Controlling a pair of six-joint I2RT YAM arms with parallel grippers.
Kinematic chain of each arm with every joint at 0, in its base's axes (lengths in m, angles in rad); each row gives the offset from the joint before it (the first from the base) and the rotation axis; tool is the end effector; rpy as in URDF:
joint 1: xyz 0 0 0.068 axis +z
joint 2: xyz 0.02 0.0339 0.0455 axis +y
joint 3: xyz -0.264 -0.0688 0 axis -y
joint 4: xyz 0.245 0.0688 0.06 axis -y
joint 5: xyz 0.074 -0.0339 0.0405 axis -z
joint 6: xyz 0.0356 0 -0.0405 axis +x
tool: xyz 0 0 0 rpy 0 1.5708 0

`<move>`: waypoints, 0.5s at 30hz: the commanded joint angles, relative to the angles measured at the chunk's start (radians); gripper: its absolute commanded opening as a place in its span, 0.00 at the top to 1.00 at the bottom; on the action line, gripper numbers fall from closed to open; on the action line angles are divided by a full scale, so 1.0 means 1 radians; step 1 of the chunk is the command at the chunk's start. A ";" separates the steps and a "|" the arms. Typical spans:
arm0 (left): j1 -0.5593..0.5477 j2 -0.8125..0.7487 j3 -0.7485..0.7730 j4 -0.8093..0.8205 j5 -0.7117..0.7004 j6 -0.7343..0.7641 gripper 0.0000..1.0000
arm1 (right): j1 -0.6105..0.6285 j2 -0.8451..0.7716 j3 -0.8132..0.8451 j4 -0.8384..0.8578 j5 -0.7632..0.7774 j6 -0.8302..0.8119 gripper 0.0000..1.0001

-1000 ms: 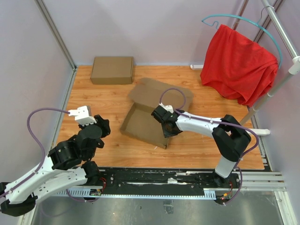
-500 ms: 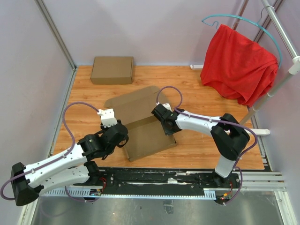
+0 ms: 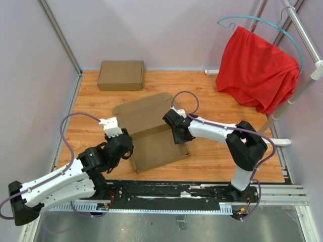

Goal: Fold the paper box

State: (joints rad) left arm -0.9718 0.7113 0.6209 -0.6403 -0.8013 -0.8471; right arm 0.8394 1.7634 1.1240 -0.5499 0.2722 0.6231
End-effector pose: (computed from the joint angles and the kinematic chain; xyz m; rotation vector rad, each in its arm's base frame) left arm 0.1017 -0.1037 0.2576 -0.2559 2.0429 -0.1868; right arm 0.2364 0.2491 0.1741 -0.2187 2.6700 0.0723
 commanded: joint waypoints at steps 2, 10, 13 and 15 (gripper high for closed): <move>0.002 0.003 -0.027 0.016 -0.007 -0.019 0.53 | -0.033 0.031 0.100 -0.030 0.018 -0.035 0.60; 0.002 0.002 -0.044 0.023 0.000 -0.021 0.53 | -0.049 0.115 0.151 -0.031 0.017 -0.057 0.97; 0.002 0.003 -0.047 0.027 -0.001 -0.015 0.53 | -0.048 0.131 0.145 -0.032 0.046 -0.054 0.99; 0.002 0.005 -0.045 0.024 -0.006 -0.012 0.53 | -0.049 0.135 0.143 -0.042 0.077 -0.044 0.99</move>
State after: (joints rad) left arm -0.9718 0.7143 0.5869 -0.6361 -0.7887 -0.8566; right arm 0.8059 1.8492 1.2701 -0.5541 0.2832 0.5682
